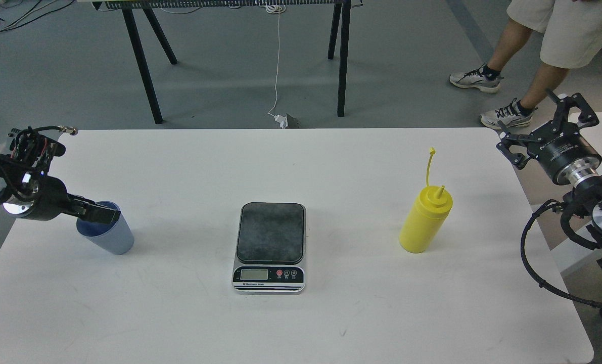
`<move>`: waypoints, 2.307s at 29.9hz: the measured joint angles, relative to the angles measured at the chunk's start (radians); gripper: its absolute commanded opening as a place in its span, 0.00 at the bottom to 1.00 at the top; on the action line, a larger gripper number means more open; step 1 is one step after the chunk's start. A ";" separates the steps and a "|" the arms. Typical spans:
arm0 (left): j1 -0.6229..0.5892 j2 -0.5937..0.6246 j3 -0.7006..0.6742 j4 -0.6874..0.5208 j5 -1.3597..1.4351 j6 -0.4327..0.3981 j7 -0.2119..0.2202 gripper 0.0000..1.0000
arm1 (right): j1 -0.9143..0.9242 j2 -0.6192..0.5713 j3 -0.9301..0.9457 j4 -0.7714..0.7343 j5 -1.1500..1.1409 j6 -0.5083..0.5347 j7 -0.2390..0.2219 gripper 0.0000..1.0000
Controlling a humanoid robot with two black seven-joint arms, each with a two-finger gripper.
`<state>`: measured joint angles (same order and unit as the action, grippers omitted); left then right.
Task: Pour seasoning into cup on scale with both arms
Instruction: 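Close the left gripper around the blue cup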
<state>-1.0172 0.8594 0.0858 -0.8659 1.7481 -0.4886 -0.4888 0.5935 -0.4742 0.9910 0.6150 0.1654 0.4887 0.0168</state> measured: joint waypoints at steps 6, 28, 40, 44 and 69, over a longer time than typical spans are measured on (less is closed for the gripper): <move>0.001 -0.018 0.000 0.027 -0.001 0.000 0.000 0.98 | -0.007 0.000 0.001 0.003 0.000 0.000 0.002 0.99; 0.006 -0.023 0.005 0.070 0.002 0.000 0.000 0.98 | -0.028 -0.001 0.006 0.005 0.001 0.000 0.005 0.99; 0.024 -0.009 0.008 0.070 0.009 0.000 0.000 0.98 | -0.029 -0.001 0.008 0.007 0.002 0.000 0.005 0.99; 0.041 -0.007 0.008 0.070 0.011 0.000 0.000 0.97 | -0.029 0.000 0.008 0.008 0.002 0.000 0.005 0.99; 0.050 -0.008 0.006 0.084 0.003 0.000 0.000 0.59 | -0.049 -0.001 0.012 0.005 0.002 0.000 0.004 0.99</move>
<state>-0.9671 0.8511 0.0920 -0.7822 1.7513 -0.4887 -0.4887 0.5448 -0.4754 1.0033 0.6203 0.1673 0.4887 0.0205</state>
